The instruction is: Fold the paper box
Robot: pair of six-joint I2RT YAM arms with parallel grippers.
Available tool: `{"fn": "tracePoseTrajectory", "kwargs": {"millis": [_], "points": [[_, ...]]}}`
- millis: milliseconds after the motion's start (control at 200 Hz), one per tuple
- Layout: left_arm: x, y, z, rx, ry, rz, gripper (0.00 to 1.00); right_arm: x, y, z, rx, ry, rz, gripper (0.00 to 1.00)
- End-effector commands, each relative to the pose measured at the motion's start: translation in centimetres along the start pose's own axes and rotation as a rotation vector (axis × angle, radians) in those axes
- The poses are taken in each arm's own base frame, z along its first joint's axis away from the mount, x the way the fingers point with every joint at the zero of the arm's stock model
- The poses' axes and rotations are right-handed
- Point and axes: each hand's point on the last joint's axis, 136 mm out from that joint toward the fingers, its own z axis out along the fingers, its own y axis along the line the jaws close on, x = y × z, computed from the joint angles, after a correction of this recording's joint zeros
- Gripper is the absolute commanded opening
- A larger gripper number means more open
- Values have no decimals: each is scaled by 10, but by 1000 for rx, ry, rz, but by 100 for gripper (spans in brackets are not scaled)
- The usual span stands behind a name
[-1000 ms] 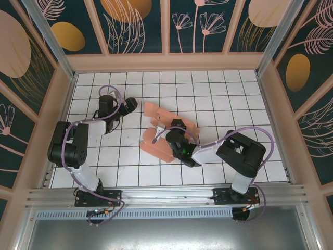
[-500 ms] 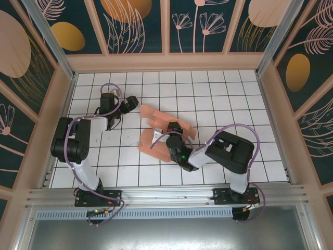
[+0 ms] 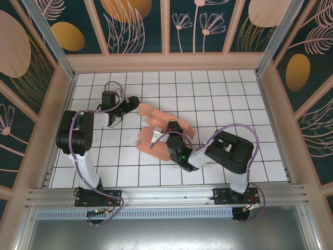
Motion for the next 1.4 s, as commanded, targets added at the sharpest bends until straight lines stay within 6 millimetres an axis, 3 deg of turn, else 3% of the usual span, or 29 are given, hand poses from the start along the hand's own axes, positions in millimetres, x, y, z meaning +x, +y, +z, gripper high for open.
{"fn": "tracePoseTrajectory", "kwargs": {"millis": [0, 225, 260, 330, 611, 651, 911, 1396], "points": [[15, -29, 2, 103, 74, 56, 82, -1, 3, 0, -9, -4, 56, 0], [55, -50, -10, 143, 169, 151, 79, 7, 5, 2, -22, 6, 69, 0], [57, -52, -13, 145, 169, 154, 75, 8, 5, 2, -23, 8, 69, 0], [63, -51, -20, 142, 169, 157, 68, 11, 6, 3, -31, 15, 68, 0], [94, -50, -38, 152, 165, 214, 68, 11, 9, 6, -40, 18, 64, 0], [92, -59, -44, 168, 148, 231, 68, 11, 10, 6, -41, 19, 63, 0], [103, -65, -55, 207, 141, 227, 68, 11, 13, 7, -48, 22, 66, 0], [113, -70, -46, 245, 175, 265, 62, 9, 11, 7, -56, 20, 79, 0]]}}
